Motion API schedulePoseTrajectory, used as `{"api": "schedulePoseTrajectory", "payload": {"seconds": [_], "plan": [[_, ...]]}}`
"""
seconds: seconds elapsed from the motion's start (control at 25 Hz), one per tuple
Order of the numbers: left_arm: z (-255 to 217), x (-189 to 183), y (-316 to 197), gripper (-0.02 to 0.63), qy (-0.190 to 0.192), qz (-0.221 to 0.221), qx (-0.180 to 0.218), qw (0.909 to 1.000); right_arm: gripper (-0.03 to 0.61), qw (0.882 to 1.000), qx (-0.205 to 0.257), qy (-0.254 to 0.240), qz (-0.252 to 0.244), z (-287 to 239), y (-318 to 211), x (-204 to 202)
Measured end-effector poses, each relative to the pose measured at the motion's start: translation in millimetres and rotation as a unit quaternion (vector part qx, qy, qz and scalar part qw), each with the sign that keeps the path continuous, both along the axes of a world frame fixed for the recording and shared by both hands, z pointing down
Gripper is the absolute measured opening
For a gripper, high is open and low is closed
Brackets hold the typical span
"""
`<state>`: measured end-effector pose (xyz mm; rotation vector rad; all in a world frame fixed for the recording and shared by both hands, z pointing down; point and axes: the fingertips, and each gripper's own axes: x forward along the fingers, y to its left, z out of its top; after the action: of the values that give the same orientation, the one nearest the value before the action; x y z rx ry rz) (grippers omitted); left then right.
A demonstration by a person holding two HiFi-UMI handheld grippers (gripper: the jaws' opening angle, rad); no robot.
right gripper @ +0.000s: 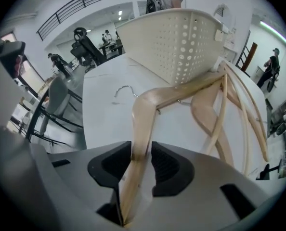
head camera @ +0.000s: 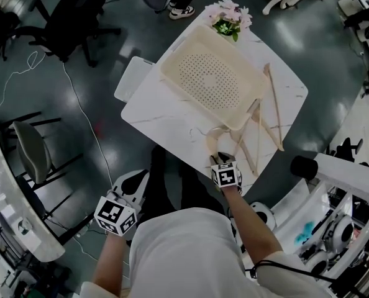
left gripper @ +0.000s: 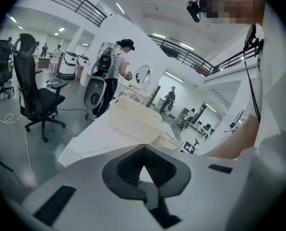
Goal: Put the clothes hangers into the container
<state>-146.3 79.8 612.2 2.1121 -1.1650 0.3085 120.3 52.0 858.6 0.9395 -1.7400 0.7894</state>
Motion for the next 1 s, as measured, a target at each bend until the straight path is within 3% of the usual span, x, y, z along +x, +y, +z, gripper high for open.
{"api": "schedulePoseTrajectory", "payload": {"seconds": [0.12, 0.24, 1.0], "plan": [[3.0, -7.2, -0.6, 0.008, 0.000, -0.004, -0.002, 1.0000, 0.113, 0.999, 0.019, 0.032, 0.007, 4.6, -4.6, 0.9], [5.2, -12.2, -1.2, 0.008, 0.001, -0.005, -0.003, 1.0000, 0.103, 0.999, 0.011, 0.043, 0.018, 4.8, -2.8, -0.8], [-26.2, -3.4, -14.5, 0.008, -0.003, 0.056, 0.033, 0.9979, 0.098, 0.998, 0.035, 0.007, 0.053, -57.6, 12.3, 16.8]]}}
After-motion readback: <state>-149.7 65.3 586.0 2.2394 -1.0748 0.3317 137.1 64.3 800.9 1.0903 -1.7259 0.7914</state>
